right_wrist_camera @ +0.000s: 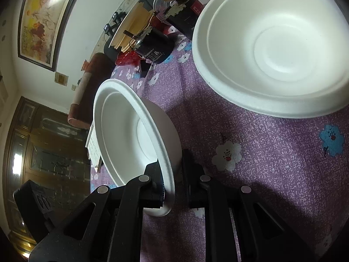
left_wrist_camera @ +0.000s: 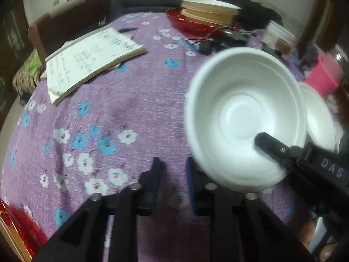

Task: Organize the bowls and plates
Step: 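Close both grippers on the rim of a white foam bowl, then lift the white foam bowl and carry it toward the red plate stack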

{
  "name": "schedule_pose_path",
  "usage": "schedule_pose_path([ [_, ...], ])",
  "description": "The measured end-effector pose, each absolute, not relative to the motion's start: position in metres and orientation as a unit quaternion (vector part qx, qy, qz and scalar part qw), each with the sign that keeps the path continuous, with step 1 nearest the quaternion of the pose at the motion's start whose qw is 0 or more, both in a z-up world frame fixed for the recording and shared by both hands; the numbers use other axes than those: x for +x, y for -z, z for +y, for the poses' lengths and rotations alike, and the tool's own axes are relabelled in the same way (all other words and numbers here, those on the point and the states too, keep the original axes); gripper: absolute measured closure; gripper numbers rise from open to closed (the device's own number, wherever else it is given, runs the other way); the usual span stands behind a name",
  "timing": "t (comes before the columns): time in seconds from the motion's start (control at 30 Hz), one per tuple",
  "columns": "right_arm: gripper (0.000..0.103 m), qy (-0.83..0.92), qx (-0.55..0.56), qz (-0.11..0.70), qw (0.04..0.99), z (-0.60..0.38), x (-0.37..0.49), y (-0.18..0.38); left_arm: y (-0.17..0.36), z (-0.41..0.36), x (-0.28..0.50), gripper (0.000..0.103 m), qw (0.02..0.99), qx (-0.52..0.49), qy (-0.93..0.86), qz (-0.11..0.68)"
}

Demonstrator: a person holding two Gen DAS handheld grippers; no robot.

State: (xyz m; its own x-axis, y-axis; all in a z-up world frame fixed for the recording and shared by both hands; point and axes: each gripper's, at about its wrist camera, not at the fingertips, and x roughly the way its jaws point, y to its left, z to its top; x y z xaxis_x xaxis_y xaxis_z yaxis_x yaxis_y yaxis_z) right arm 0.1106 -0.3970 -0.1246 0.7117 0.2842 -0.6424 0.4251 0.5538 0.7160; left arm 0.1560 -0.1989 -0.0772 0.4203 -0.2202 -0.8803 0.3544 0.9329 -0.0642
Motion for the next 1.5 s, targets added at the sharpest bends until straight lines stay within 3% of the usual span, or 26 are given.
schedule_pose_path([
  [0.03, 0.090, 0.045, 0.469, 0.377, 0.797, -0.397, 0.111, 0.124, 0.075, -0.194, 0.158, 0.047, 0.844, 0.064, 0.158, 0.509],
  [0.07, 0.090, 0.045, 0.469, 0.377, 0.797, -0.397, 0.111, 0.125, 0.072, -0.190, 0.160, 0.038, 0.849, 0.062, 0.149, 0.503],
  [0.17, 0.090, 0.042, 0.471, 0.377, 0.796, -0.399, 0.110, 0.126, 0.056, -0.175, 0.163, 0.036, 0.868, 0.047, 0.131, 0.477],
  [0.23, 0.090, 0.039, 0.476, 0.379, 0.793, -0.401, 0.109, 0.127, 0.048, -0.167, 0.164, 0.024, 0.876, 0.038, 0.123, 0.465],
  [0.43, 0.090, 0.038, 0.479, 0.379, 0.791, -0.401, 0.110, 0.127, 0.058, -0.157, 0.182, 0.023, 0.859, -0.019, 0.153, 0.488],
  [0.87, 0.092, 0.038, 0.472, 0.376, 0.796, -0.400, 0.112, 0.127, 0.044, -0.168, 0.164, 0.022, 0.904, 0.011, 0.128, 0.407],
  [1.0, 0.092, 0.037, 0.470, 0.375, 0.798, -0.400, 0.112, 0.126, 0.047, -0.170, 0.165, 0.022, 0.888, -0.022, 0.185, 0.420],
  [1.13, 0.092, 0.038, 0.468, 0.375, 0.799, -0.400, 0.111, 0.127, 0.044, -0.180, 0.150, 0.021, 0.902, 0.000, 0.209, 0.377],
  [1.5, 0.092, 0.040, 0.463, 0.373, 0.803, -0.399, 0.113, 0.127, 0.083, -0.196, 0.167, 0.021, 0.869, 0.002, 0.206, 0.451],
])
